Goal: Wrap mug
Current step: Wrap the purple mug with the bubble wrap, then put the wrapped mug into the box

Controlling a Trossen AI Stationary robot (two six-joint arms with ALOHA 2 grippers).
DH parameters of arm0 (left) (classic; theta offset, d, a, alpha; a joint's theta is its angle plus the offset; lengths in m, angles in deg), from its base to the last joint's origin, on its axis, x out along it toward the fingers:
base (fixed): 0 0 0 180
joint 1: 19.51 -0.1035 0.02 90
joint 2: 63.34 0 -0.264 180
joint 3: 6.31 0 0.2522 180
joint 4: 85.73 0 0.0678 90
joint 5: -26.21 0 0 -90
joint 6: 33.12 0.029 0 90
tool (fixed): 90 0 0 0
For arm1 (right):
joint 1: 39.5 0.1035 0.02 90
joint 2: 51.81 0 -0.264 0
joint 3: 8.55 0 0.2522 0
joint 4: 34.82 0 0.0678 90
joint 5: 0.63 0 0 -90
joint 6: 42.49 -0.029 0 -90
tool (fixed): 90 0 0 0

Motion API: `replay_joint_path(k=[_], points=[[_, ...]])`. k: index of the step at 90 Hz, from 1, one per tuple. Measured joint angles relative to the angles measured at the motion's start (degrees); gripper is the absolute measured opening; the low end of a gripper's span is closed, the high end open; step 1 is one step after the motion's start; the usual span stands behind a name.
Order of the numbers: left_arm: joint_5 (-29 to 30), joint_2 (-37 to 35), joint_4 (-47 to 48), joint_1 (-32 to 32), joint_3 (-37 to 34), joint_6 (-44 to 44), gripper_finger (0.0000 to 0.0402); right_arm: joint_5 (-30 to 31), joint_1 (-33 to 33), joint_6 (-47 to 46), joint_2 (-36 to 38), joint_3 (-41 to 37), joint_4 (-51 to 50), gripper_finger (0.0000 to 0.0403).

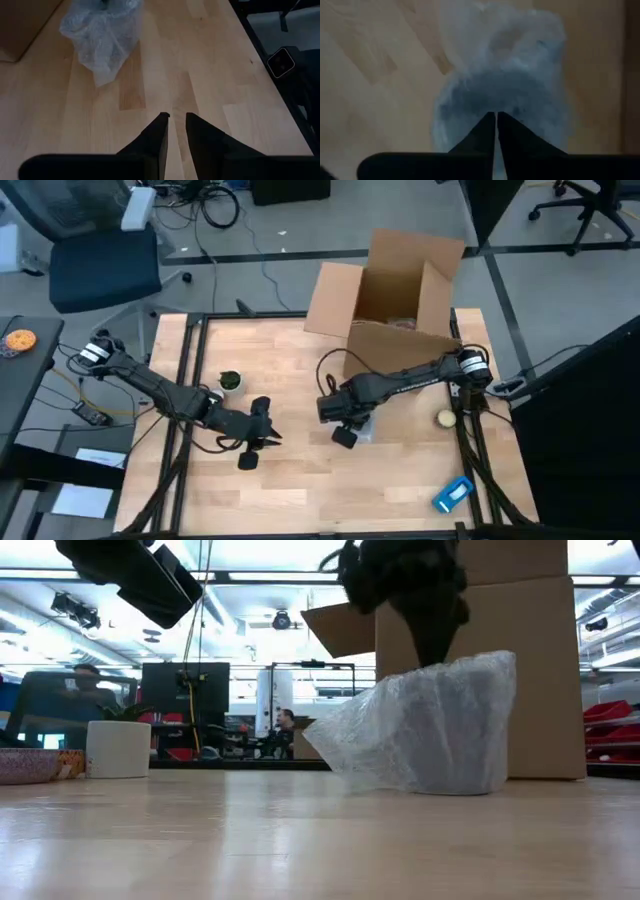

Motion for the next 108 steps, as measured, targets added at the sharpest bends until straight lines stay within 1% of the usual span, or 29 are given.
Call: replay_joint_path(k=[6,12,20,27,37,41,47,55,59,73,86,90,99,103,108], points=[[0.0,0.0,0.0,0.0,0.0,0.0,0.0053,1.9,1.1,-1.8,0.1,2.3,-1.4,0.0000],[0.0,0.0,0.3,0.0,0.0,-0.1,0.0053,3.2,2.9,-2.9,0.1,3.9,-0.7,0.0000],[0.0,0.0,0.7,0.0,0.0,-0.1,0.0053,3.2,5.9,-4.5,0.1,4.9,1.9,0.0002],[0.0,0.0,0.6,0.0,0.0,-0.1,0.0053,3.2,8.4,-5.3,0.1,5.1,4.4,0.0013],[0.0,0.0,0.5,0.0,0.0,-0.1,0.0053,3.3,11.2,-6.1,0.1,5.1,6.6,0.0042],[0.0,0.0,0.5,0.0,0.0,-0.1,0.0053,4.3,12.0,-7.4,0.1,5.1,7.0,0.0058],[-0.1,0.0,0.5,0.0,0.0,-0.2,0.0053,7.4,12.7,-8.3,0.1,5.1,6.9,0.0085],[-0.1,0.0,0.5,0.0,0.0,-0.2,0.0053,13.4,12.8,-8.3,0.3,4.5,7.2,0.0117],[-0.1,0.0,0.4,0.0,0.0,-0.2,0.0053,14.2,12.5,-8.4,0.4,3.7,7.2,0.0132],[-0.3,0.0,0.5,0.0,0.0,-0.2,0.0053,12.4,11.0,-10.1,0.3,-0.4,7.4,0.0176],[-0.3,0.0,0.5,0.0,0.0,0.5,0.0053,10.7,8.3,-12.9,0.3,-6.4,8.7,0.0204],[-0.3,0.0,0.4,0.0,0.0,1.4,0.0053,8.8,7.3,-13.4,0.4,-8.6,11.1,0.0210],[-0.2,0.0,0.4,0.0,0.0,2.9,0.0053,0.9,5.1,-13.4,0.3,-14.3,19.1,0.0215],[-0.2,0.0,0.4,0.0,0.0,3.2,0.0053,-0.9,4.4,-13.4,0.4,-16.8,23.8,0.0215],[-0.2,0.0,0.4,0.0,0.0,4.0,0.0053,-1.7,3.6,-13.4,0.6,-19.7,27.9,0.0213]])
